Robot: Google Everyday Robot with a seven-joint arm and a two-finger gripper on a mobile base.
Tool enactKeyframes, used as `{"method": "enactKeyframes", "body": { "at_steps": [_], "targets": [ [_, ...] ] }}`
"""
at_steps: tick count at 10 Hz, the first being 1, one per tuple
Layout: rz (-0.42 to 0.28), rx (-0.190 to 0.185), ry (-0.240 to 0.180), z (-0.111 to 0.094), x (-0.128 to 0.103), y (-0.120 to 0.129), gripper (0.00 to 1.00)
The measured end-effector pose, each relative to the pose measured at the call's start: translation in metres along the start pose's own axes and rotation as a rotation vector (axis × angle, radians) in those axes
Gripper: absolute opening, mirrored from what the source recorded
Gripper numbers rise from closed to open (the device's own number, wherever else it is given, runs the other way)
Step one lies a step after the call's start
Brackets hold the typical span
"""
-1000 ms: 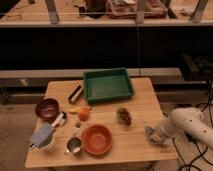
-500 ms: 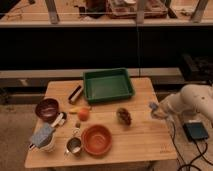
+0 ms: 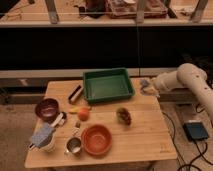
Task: Wipe tray with towel
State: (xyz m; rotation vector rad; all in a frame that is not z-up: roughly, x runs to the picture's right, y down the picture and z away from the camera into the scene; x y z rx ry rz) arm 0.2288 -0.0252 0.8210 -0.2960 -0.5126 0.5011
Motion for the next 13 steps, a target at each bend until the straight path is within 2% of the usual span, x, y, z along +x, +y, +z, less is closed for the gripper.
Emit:
{"method": "enactKeyframes", "body": {
  "at_steps": [1, 10, 12, 13],
  "targets": [
    [-0.02, -0.007, -0.035, 0.015, -0.019, -0.005, 0.0],
    [-0.028, -0.005, -0.032, 0.015, -0.02, -0.005, 0.0],
    [-0.11, 0.008, -0.022, 0.019, -0.039, -0.014, 0.0],
    [-0.165, 0.009, -0.016, 0.027, -0.058, -0.016, 0.0]
  ]
}}
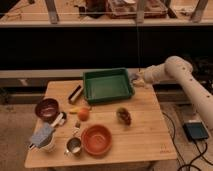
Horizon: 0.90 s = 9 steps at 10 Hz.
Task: Wipe tray with towel
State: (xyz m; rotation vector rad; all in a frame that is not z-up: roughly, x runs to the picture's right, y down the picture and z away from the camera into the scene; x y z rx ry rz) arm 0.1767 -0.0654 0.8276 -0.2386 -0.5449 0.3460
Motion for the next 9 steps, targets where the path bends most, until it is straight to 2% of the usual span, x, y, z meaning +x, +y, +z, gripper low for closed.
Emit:
{"method": "enactKeyframes", "body": {
  "at_steps": [3, 4, 6, 8, 9],
  "targets": [
    [-0.117, -0.002, 0.012, 0.024, -0.037, -0.007, 0.0],
    [-0.149, -0.019, 0.016, 0.039, -0.048, -0.01, 0.0],
    [-0.17, -0.049, 0.037, 0.065, -0.047, -0.016, 0.0],
    [-0.211, -0.084, 0.094, 0.096, -0.05, -0.022, 0.0],
    [-0.22, -0.107, 0.112, 0.105, -0.046, -0.022, 0.0]
  ]
}}
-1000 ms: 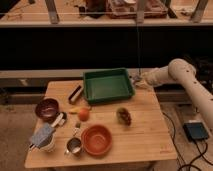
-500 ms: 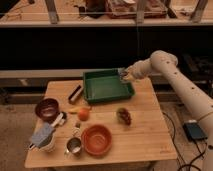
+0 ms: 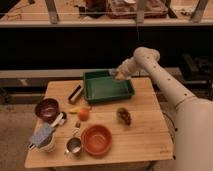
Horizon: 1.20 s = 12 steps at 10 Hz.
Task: Wipe tray with towel
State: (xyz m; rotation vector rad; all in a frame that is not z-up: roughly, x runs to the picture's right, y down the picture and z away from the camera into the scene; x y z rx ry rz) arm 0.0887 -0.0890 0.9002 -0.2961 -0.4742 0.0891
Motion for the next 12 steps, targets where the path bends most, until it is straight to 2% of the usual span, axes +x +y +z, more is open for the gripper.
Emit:
{"method": "enactKeyframes", "body": {
  "at_steps": [2, 6, 8, 10, 12],
  "targets": [
    [-0.017, -0.058, 0.023, 0.025, 0.008, 0.011, 0.0],
    [-0.058, -0.138, 0.032, 0.046, 0.0, 0.043, 0.0],
    [-0.07, -0.152, 0.033, 0.048, -0.004, 0.051, 0.0],
    [-0.069, -0.172, 0.025, 0.061, -0.017, 0.062, 0.0],
    [-0.047, -0.162, 0.029, 0.069, -0.016, 0.053, 0.0]
  ]
}}
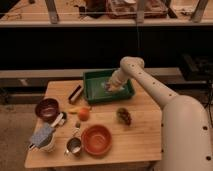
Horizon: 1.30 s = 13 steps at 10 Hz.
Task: Wipe tray with towel
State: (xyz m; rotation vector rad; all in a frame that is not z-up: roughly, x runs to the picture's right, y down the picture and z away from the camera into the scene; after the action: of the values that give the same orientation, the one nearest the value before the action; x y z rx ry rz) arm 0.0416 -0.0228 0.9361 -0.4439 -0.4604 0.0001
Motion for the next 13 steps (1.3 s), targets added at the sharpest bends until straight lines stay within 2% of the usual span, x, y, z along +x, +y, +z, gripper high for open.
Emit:
{"method": "enactKeyframes", "body": {
  "at_steps": [2, 4, 6, 11, 12, 13],
  "targets": [
    [0.005, 0.004, 0.01, 0.007, 0.0, -0.021, 0.0],
    [0.023, -0.008, 0.031, 0.019, 0.008, -0.035, 0.0],
    [0.031, -0.028, 0.043, 0.029, 0.014, -0.031, 0.0],
    [0.033, -0.028, 0.047, 0.029, 0.014, -0.031, 0.0],
    [0.038, -0.033, 0.062, 0.029, 0.016, -0.03, 0.0],
    [0.062, -0.048, 0.124, 0.032, 0.026, -0.026, 0.0]
  ]
}}
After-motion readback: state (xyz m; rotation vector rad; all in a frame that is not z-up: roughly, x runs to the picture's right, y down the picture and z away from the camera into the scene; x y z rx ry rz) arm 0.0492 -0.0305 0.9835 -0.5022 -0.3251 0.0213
